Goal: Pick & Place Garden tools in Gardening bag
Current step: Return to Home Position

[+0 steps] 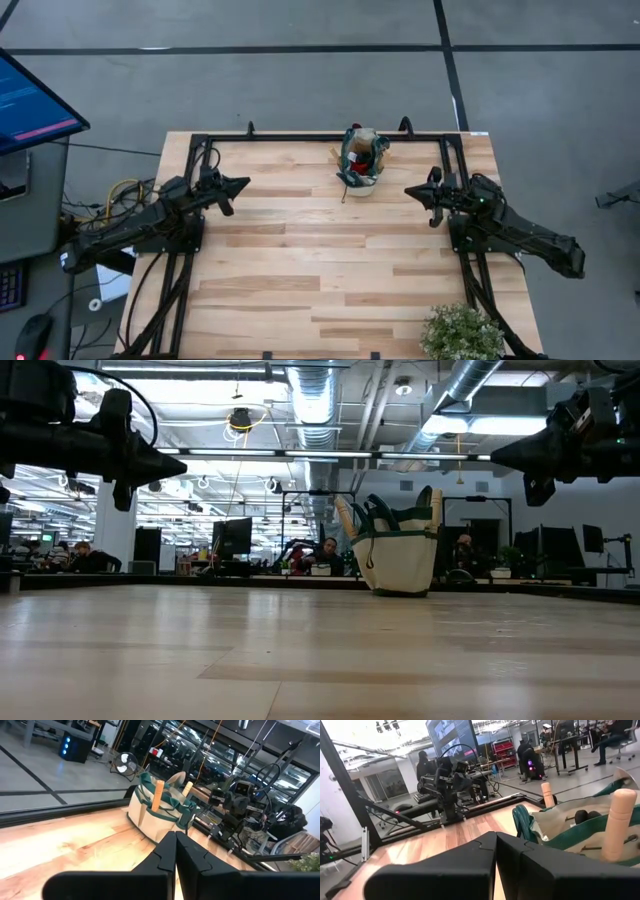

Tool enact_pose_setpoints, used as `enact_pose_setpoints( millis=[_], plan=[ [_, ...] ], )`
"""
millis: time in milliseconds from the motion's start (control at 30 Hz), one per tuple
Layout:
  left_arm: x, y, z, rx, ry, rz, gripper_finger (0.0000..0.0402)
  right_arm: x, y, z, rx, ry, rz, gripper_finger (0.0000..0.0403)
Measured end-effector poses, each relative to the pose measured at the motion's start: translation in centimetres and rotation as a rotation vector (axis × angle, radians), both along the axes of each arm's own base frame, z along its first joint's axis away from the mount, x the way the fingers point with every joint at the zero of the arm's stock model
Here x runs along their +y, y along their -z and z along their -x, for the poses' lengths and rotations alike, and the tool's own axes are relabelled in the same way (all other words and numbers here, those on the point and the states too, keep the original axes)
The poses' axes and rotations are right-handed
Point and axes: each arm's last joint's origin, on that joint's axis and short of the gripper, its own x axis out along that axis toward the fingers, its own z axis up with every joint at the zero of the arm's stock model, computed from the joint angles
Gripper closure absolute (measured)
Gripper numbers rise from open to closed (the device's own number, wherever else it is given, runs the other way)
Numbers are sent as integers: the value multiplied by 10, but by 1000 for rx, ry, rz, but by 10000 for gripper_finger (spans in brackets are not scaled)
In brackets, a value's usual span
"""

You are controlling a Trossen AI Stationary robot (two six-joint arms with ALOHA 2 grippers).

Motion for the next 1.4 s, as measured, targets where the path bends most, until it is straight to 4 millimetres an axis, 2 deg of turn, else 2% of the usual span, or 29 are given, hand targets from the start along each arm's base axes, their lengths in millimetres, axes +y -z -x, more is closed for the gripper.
enact_pose_setpoints(
  millis=[1400],
  plan=[
    [0,-1,0,-21,6,23,389,0,1,0,11,3,18,403]
  ],
)
